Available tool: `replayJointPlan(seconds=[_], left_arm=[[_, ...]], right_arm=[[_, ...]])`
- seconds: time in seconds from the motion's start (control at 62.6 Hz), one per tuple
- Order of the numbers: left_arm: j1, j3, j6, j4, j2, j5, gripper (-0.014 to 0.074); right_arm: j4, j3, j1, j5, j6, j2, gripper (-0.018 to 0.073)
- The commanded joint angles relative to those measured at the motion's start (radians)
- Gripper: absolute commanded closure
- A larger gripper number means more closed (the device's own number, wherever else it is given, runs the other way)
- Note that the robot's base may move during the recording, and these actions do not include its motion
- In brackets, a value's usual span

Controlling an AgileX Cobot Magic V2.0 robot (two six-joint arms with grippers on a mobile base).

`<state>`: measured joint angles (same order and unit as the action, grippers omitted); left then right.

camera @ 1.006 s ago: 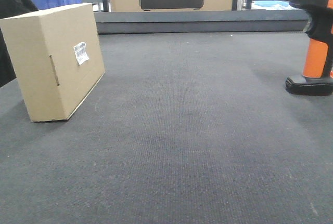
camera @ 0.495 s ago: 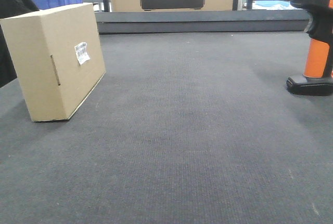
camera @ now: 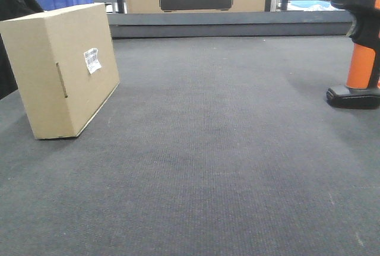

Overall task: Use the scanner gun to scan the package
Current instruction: 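Lower the left gripper onto the cardboard box and grasp its top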

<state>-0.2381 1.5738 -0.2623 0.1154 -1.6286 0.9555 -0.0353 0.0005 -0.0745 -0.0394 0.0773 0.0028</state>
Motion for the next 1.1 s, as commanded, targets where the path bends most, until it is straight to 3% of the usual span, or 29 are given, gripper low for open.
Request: replayJointPlan(seconds=[0.0,0.08,0.24,0.383,0.623,0.767,1.086], left_arm=[[-0.006,0.013,-0.007,-0.012,-0.014,0.034,0.0596],[-0.006,0.013,-0.007,-0.025,-0.015,0.041,0.043],[-0.006,0.013,-0.011,-0.026,-0.02,0.043,-0.0034],[-0.006,0.013,-0.014,-0.051,-0.045,0.062,0.0074],[-0.048,0.011,-0.018,-0.053,-0.099,0.076,0.0075],[-0.056,0.011,-0.124,0.026,-0.124,0.09,0.0075],[-0.057,0.011,-0.124,0.02,-0.154,0.121,0.008]], right_arm=[[-0.004,-0.001,-0.001,0.017,-0.001,-0.003,0.0727],[-0.004,-0.001,-0.001,0.017,-0.001,-0.003,0.0727],[-0.004,-0.001,-0.001,0.017,-0.001,-0.003,0.0727],[-0.004,-0.001,-0.001,0.017,-0.001,-0.003,0.0727],[-0.004,-0.001,-0.001,0.017,-0.001,-0.003,0.0727],[-0.004,-0.001,-0.001,0.017,-0.001,-0.003,0.0727],[-0.004,-0.001,-0.001,0.017,-0.001,-0.003,0.0727]])
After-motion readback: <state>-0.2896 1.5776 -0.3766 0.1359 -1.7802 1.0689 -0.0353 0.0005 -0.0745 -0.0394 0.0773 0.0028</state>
